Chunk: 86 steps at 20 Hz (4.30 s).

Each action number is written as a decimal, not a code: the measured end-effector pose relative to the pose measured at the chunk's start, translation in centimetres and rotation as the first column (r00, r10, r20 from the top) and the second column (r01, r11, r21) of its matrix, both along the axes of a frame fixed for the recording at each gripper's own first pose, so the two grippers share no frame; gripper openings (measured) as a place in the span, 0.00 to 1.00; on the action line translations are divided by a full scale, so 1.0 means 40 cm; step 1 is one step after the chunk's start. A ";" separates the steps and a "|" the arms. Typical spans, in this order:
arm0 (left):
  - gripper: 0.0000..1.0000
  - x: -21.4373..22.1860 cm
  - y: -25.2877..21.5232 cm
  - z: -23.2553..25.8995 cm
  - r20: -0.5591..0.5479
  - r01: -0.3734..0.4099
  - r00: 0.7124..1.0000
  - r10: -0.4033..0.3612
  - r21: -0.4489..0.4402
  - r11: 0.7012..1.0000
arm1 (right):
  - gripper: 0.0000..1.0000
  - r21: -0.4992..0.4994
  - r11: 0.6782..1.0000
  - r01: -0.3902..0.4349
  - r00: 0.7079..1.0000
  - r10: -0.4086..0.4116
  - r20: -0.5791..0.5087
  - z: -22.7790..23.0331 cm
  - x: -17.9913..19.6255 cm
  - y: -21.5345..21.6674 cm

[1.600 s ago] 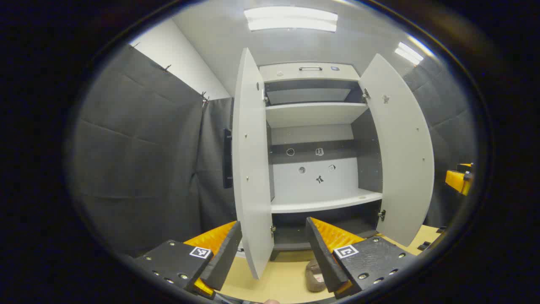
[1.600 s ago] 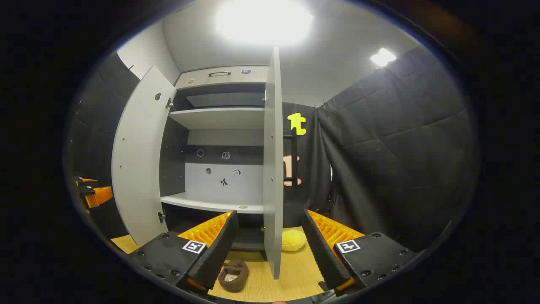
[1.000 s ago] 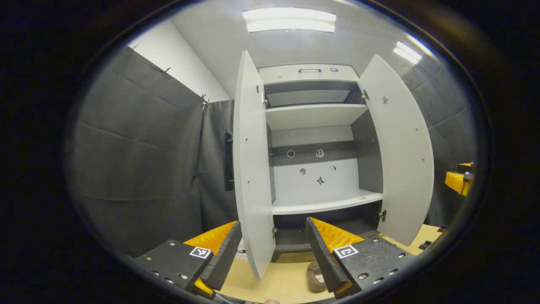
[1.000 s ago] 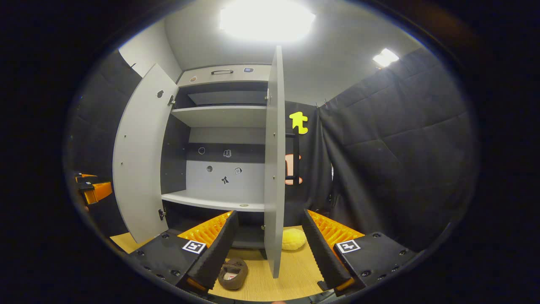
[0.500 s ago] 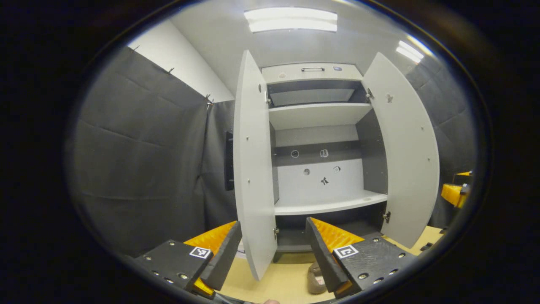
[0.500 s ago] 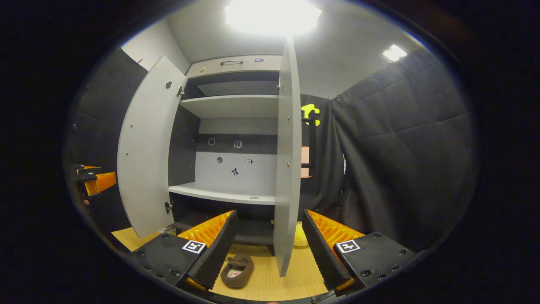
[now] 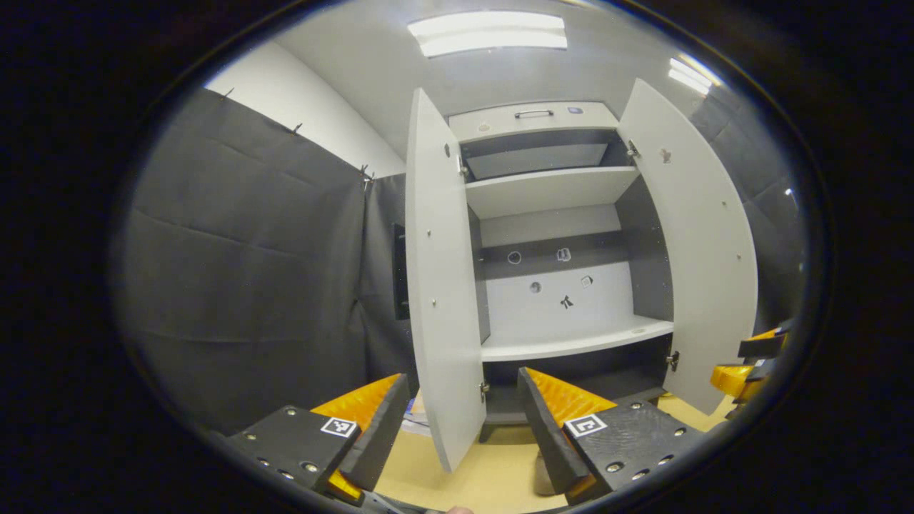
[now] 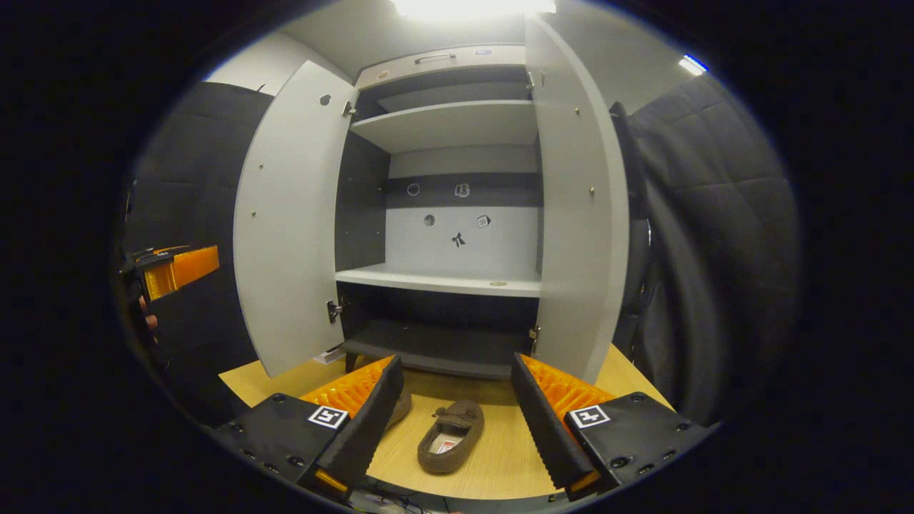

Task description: Grab one shoe with the right hand and put it into the shoe cabinet, grab the other shoe with the left hand and put it into the shoe cabinet; then close the right door with the right hand and the left door with the left hand.

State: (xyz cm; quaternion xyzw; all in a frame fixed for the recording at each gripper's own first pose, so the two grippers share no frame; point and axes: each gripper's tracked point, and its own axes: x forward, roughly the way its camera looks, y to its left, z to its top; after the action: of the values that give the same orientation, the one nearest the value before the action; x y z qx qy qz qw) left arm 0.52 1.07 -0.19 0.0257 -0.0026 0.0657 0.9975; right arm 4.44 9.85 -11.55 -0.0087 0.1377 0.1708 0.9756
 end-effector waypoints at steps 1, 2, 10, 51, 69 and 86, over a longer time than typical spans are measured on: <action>0.94 0.003 0.006 -0.008 -0.005 -0.006 1.000 0.006 0.000 1.000 | 0.95 -0.009 1.000 -0.009 1.000 0.009 -0.022 -0.026 0.009 0.016; 0.94 0.004 0.013 -0.017 -0.009 -0.012 1.000 0.012 -0.002 1.000 | 0.95 -0.019 1.000 -0.019 0.999 0.018 -0.046 -0.050 0.015 0.030; 0.84 0.047 0.103 -0.066 -0.033 -0.065 0.997 0.065 -0.012 0.998 | 0.97 -0.069 0.994 -0.083 0.972 0.065 -0.225 -0.238 0.082 0.133; 0.89 0.060 0.265 -0.082 -0.046 -0.184 0.981 0.186 0.045 0.982 | 0.01 -0.110 0.990 -0.087 0.752 -0.007 -0.659 -0.612 0.158 0.165; 0.94 0.070 0.172 -0.034 0.016 -0.096 0.995 0.096 0.032 0.995 | 0.01 0.008 0.994 -0.108 0.929 0.103 -0.357 -0.124 0.234 0.162; 0.94 0.066 0.244 -0.066 0.015 -0.154 0.988 0.154 0.014 0.988 | 0.01 -0.037 0.999 -0.018 0.996 0.015 -0.087 0.169 0.606 0.186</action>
State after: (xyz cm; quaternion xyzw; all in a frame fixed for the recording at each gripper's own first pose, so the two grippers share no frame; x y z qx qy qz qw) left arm 3.16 10.81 -2.82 0.0330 -0.0082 0.1428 0.9892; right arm 28.69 17.27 -4.80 -0.0209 0.1828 0.1764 0.9670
